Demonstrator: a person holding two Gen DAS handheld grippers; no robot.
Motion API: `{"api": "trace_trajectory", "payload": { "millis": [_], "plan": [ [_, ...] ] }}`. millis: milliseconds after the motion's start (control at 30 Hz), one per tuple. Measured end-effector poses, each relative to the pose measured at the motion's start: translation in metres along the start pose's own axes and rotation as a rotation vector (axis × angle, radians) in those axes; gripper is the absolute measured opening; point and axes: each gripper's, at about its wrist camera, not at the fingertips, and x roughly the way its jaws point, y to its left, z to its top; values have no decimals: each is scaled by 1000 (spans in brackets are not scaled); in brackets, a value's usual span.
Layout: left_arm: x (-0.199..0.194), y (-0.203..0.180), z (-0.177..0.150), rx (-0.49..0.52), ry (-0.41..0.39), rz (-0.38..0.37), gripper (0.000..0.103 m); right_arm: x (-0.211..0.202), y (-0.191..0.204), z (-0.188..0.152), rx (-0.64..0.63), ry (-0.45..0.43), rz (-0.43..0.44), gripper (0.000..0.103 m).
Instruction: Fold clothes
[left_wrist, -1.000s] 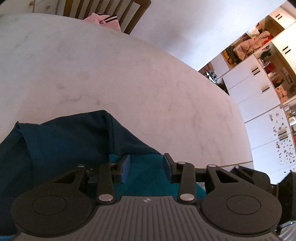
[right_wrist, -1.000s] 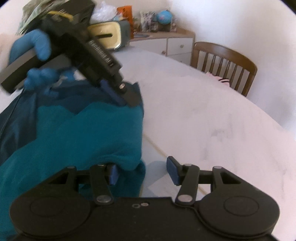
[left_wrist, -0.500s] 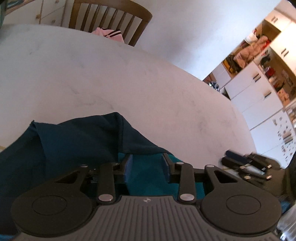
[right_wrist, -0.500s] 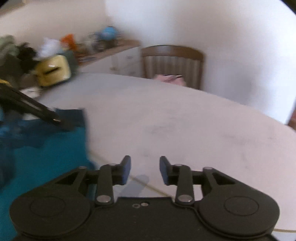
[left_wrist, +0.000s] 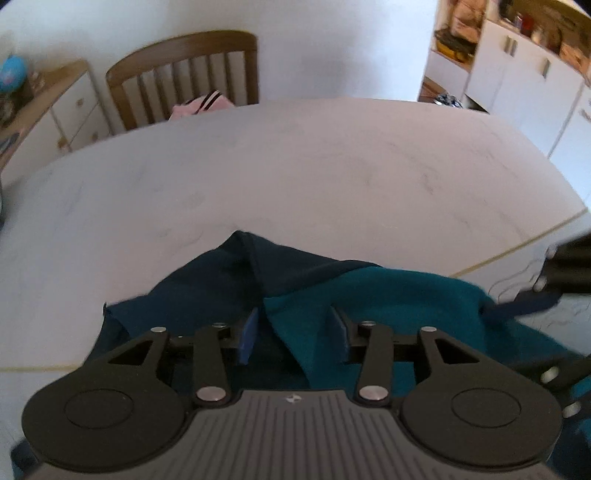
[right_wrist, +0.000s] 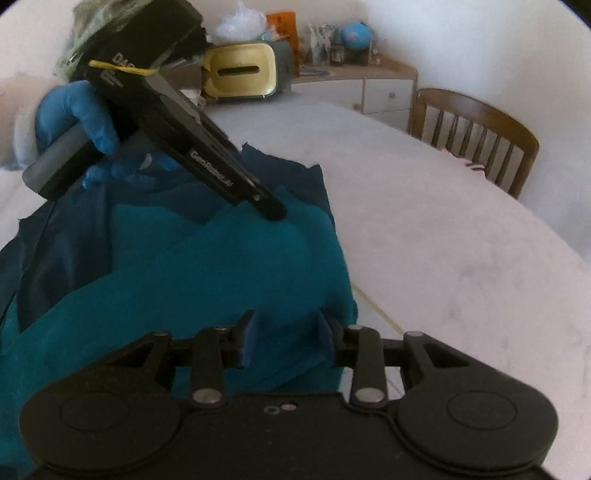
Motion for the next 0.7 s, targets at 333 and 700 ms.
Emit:
{"api": "trace_trajectory", "payload": {
  "millis": [333,700],
  "plan": [
    [-102,63,-86,-196,-26,94,72,-19,-27,34,-45,31,83,103],
    [-152,155,-187,-463,-1,292,73,71,-16,107,-98,90,155,103]
  ]
}}
